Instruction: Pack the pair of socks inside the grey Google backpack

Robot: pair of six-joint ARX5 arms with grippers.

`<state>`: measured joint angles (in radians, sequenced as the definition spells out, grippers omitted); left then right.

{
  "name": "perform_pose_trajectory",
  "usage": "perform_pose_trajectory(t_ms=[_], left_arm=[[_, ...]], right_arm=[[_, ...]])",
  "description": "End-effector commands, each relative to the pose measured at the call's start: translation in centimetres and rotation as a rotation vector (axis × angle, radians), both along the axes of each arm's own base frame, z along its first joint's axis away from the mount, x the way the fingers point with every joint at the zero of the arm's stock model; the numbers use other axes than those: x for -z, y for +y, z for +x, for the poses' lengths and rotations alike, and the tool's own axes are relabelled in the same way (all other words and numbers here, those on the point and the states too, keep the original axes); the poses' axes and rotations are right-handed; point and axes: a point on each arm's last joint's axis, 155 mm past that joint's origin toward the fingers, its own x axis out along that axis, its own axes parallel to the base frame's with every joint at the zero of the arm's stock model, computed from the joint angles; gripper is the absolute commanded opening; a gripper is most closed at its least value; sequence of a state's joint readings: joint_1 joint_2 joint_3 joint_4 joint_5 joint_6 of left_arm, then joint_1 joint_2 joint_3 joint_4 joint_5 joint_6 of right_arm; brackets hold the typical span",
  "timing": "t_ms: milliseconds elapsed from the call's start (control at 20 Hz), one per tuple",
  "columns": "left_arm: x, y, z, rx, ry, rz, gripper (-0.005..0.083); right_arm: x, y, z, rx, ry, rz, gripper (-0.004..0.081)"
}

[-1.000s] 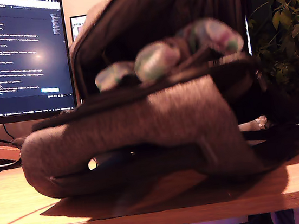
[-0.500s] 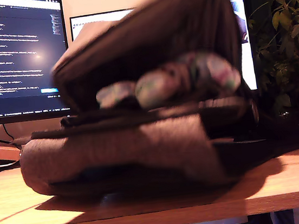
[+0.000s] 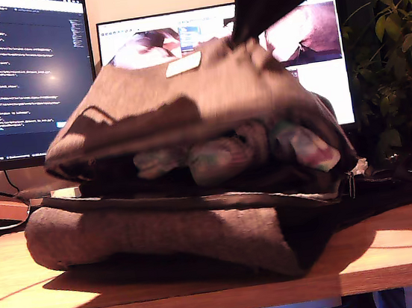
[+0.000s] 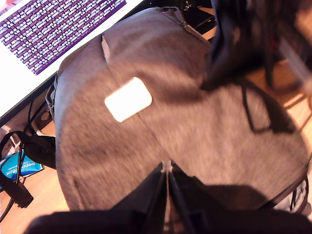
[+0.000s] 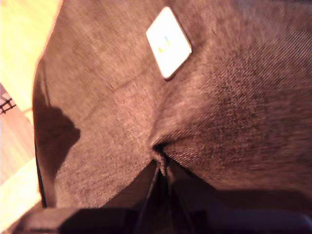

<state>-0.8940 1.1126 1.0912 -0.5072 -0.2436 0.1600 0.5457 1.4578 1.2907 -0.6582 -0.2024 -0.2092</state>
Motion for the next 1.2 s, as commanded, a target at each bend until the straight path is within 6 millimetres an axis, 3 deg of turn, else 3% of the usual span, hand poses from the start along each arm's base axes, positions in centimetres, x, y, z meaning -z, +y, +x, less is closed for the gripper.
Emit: perform_pose_trajectory(t_ms=[0, 100, 200, 300, 400, 450, 600, 900, 1050, 1100, 1150], left_arm=[[-0.6, -0.1, 0.0, 0.001, -0.007, -0.017, -0.0019], [-0.6, -0.2, -0.1, 0.008, -0.005, -0.020, -0.0019], [-0.5, -0.8, -0.5, 0.040, 0.009, -0.032, -0.0019], [-0.5, -1.0, -0.8, 0.058, 0.018, -0.037, -0.0019], [-0.5, -1.2, -0.9, 0.068, 0.022, -0.041, -0.0019], [-0.5, -1.2, -0.9, 0.070, 0.023, -0.042, -0.0019], [-0.4, -1.2, -0.9, 0.070, 0.024, -0.042, -0.0019], [-0.4, -0.9, -0.6, 0.061, 0.029, -0.046, -0.0019], [-0.4, -0.5, -0.1, 0.063, 0.052, -0.072, -0.0019], [-0.5, -0.4, 0.1, 0.064, 0.055, -0.082, -0.0019], [-0.7, -0.2, 0.5, 0.059, 0.051, -0.095, -0.0019]], right_arm=[[3.4, -0.8, -0.1, 0.024, 0.049, -0.041, -0.0013], [5.0, -1.3, -0.8, 0.033, 0.090, -0.057, -0.0013], [5.4, -1.3, -1.0, 0.052, 0.111, -0.047, -0.0003], [5.0, -0.8, -1.1, 0.036, 0.107, -0.022, 0.0143], [5.0, -0.7, -1.2, 0.048, 0.120, -0.015, 0.0369], [4.9, -0.7, -1.3, 0.058, 0.126, -0.008, 0.0400], [2.7, -1.0, -1.4, 0.062, 0.068, 0.017, 0.0406], [-2.6, -2.6, -3.9, 0.060, -0.029, 0.079, 0.0407], [-3.4, -3.2, -4.7, 0.065, -0.039, 0.079, 0.0414], [-3.1, -3.3, -4.9, 0.066, -0.028, 0.071, 0.0356], [-3.4, -3.2, -4.6, 0.069, -0.042, 0.080, 0.0165]])
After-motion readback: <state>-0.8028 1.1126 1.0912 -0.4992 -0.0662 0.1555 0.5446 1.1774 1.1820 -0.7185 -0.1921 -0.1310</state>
